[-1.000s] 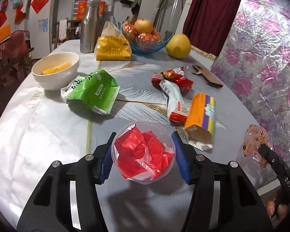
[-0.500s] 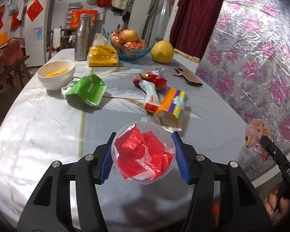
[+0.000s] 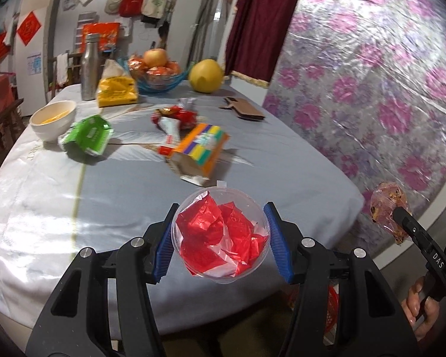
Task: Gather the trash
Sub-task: 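Carry the red-wrapper cup and pink bag to the red wastebasket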
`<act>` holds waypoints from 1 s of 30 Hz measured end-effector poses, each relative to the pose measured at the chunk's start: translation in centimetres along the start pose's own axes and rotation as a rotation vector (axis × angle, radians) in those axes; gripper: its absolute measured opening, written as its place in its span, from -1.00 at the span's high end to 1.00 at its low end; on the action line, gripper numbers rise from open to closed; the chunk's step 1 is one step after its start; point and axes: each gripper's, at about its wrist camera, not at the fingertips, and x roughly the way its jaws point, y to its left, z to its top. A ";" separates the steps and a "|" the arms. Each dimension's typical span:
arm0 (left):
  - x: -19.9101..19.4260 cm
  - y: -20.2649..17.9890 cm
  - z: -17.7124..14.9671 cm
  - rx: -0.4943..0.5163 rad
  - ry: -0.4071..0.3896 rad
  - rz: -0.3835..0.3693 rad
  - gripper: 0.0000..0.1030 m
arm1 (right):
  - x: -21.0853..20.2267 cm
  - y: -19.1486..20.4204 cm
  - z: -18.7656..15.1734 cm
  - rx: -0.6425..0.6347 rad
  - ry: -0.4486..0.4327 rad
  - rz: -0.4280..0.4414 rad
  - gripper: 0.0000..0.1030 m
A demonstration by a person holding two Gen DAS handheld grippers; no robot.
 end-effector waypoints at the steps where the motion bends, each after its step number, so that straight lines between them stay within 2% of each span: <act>1: 0.1 -0.7 -0.1 0.012 0.003 -0.007 -0.08 | -0.5 -0.3 -0.1 0.001 -0.004 -0.004 0.41; 10: 1.7 -6.8 -1.9 0.104 0.066 -0.077 -0.09 | -3.0 -3.4 -1.1 0.008 -0.007 -0.059 0.40; 18: 3.9 -11.7 -4.0 0.191 0.139 -0.140 -0.09 | -4.1 -6.9 -3.7 0.018 0.049 -0.143 0.40; 24: 5.2 -14.5 -5.8 0.248 0.187 -0.181 -0.09 | -3.9 -10.0 -6.7 0.038 0.151 -0.206 0.40; 27: 5.9 -15.7 -6.9 0.280 0.217 -0.192 -0.09 | -3.4 -11.9 -9.0 0.057 0.231 -0.245 0.39; 30: 6.3 -16.6 -7.6 0.299 0.243 -0.207 -0.09 | -2.0 -14.0 -11.9 0.081 0.338 -0.283 0.28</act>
